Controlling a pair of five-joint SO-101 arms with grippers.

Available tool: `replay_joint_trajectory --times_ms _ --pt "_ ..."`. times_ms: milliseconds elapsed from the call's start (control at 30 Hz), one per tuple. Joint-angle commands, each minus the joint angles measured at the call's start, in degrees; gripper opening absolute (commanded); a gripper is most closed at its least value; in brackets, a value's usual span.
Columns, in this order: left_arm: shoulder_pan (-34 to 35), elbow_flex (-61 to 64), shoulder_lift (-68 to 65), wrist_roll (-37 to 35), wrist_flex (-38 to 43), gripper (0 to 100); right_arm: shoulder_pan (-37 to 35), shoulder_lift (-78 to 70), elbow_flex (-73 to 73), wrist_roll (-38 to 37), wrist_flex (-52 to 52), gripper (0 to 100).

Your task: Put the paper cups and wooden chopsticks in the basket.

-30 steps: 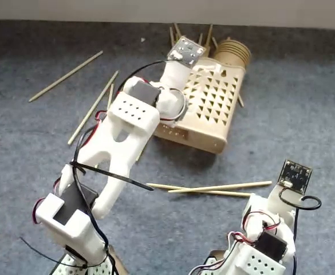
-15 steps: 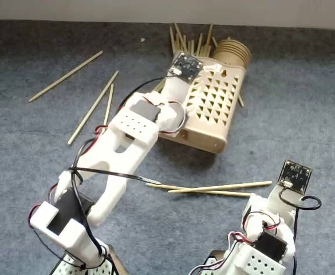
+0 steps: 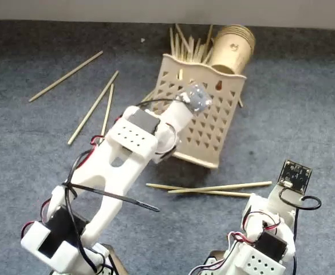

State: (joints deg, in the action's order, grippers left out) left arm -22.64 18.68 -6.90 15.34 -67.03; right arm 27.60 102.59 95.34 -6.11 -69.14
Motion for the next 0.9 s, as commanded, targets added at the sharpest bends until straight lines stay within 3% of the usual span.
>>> replay_joint_trajectory --times_ms 0,200,767,867 --pt "-0.13 3.82 -0.48 1.32 -3.16 11 -0.13 0.13 8.57 -0.35 -0.31 5.6" --pt "-0.22 6.81 -0.31 5.27 -3.6 5 -0.13 0.13 8.57 -0.35 -0.31 5.6" --pt "-0.31 11.03 -0.13 7.56 -3.6 5 -0.13 0.13 8.57 -0.35 -0.31 5.6" --pt "-0.4 12.18 -0.31 11.87 -5.19 5 -0.13 0.13 8.57 -0.35 -0.31 5.6"
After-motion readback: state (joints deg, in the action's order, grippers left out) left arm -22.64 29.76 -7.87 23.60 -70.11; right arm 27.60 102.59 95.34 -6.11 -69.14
